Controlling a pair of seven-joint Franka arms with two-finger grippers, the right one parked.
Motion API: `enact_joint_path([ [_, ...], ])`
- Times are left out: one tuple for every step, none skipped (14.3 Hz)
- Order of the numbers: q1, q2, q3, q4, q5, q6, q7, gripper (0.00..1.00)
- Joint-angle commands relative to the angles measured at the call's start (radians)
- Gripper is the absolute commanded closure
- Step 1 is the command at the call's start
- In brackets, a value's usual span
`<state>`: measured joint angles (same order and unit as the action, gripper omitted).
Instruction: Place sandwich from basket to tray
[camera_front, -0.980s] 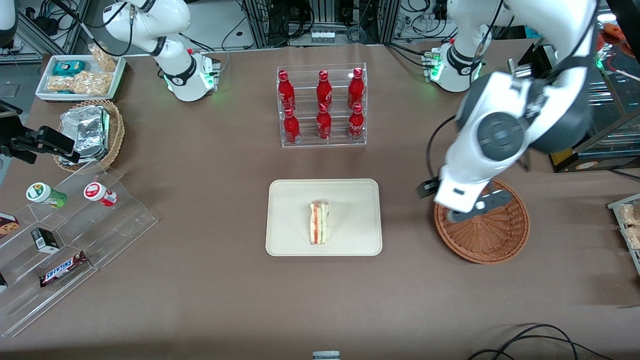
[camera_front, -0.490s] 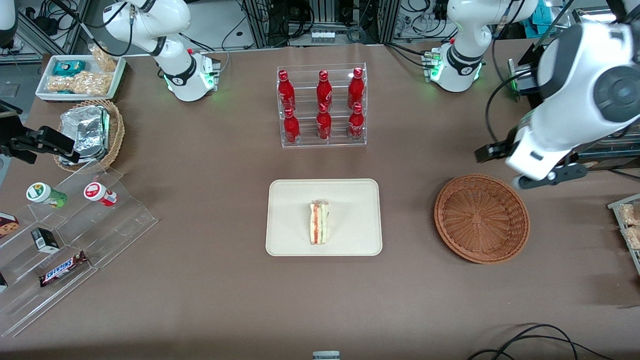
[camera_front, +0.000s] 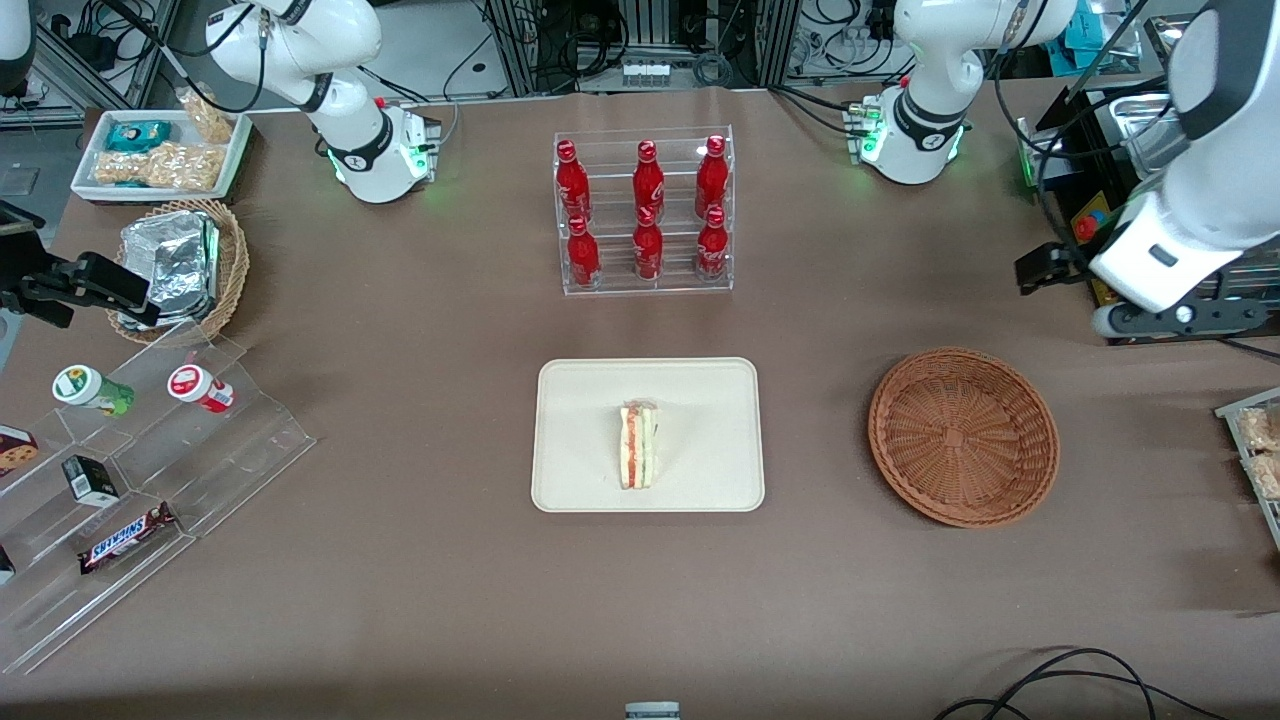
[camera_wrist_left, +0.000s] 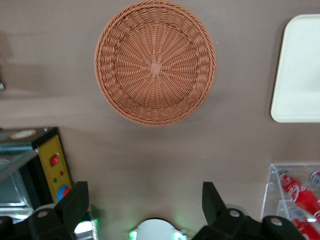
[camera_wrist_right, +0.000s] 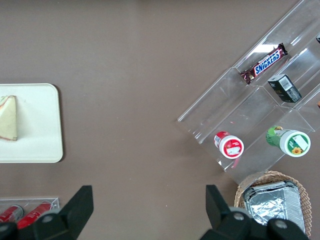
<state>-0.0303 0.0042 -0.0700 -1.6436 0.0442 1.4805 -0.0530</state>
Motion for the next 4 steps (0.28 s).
enact_joint_path([
  [-0.028,-0.026,0.039,0.013,0.003,0.015,0.065,0.0],
  [-0.031,-0.027,0.054,0.018,0.002,0.035,0.065,0.0],
  [-0.031,-0.027,0.062,0.021,0.0,0.058,0.067,0.0],
  [-0.031,-0.027,0.067,0.021,-0.001,0.067,0.067,0.0],
])
